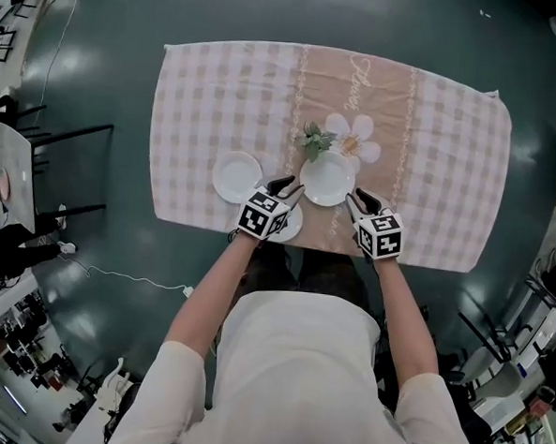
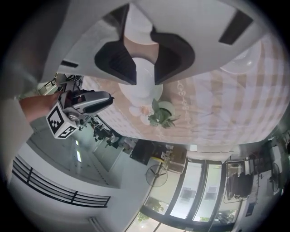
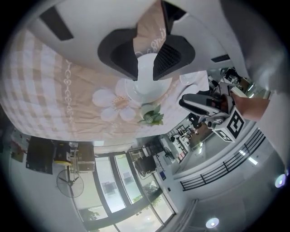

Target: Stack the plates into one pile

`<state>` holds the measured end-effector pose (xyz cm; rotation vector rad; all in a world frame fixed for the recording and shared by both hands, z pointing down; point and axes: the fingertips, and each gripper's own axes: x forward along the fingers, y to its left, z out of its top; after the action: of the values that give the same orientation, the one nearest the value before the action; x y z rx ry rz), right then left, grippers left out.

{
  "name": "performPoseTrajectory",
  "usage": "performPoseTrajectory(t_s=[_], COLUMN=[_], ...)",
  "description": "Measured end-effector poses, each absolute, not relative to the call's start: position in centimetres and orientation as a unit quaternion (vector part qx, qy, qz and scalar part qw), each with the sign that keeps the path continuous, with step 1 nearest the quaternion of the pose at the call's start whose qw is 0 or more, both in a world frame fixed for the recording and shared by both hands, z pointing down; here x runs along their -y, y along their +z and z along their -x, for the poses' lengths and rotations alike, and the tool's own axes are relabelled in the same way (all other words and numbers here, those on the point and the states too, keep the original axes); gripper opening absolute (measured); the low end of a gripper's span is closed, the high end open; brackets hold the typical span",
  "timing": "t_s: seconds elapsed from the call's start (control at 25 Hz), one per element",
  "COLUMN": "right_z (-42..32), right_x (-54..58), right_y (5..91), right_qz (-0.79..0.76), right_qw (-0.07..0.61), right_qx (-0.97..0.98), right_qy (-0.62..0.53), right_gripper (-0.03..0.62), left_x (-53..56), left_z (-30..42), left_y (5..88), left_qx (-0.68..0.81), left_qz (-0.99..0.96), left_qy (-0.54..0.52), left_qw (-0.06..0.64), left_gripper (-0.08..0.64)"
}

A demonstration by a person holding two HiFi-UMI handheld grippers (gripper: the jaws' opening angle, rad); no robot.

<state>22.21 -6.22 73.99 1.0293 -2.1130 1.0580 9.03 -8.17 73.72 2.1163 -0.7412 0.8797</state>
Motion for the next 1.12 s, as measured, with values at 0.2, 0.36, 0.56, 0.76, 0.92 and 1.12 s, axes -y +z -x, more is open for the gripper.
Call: performPoseTrajectory(t_s=[0.2,0.36,0.56,0.76,0.92,1.12], right_z=[-22.5,-22.7,-22.7,-22.9,-23.0,-23.3], right_x=[6.2,6.8,7.0,7.3,7.6,7.6], right_y=[76.9,78.3,79.8,80.2,80.3,80.6], right_qz=[-0.385,-0.396,-0.401,-0.421,-0.437,-0.458], right_qw=[0.290,0.289,0.286,0.246,0.218,0.214], right_qx=[0.771,0.757,0.742,0.716,0.697,0.670], right_qy=[0.416,0.432,0.455,0.499,0.525,0.544], right_gripper=[0.129,0.129,0.129,0.121,0.106,0.066], left_x=[8.4,8.3,8.4,8.5,8.6,8.2], left_z=[-9.3,-9.3,-9.6,-10.2,-10.1,-9.7], left_y=[77.2,79.2,80.8,81.4,81.6,81.4], left_qx=[0.289,0.288,0.286,0.284,0.294,0.304], left_qz=[-0.794,-0.776,-0.763,-0.754,-0.742,-0.731], left_qy=[0.372,0.391,0.411,0.416,0.422,0.410], left_qw=[0.383,0.403,0.408,0.422,0.429,0.453], left_gripper=[0.144,0.144,0.149,0.152,0.127,0.087])
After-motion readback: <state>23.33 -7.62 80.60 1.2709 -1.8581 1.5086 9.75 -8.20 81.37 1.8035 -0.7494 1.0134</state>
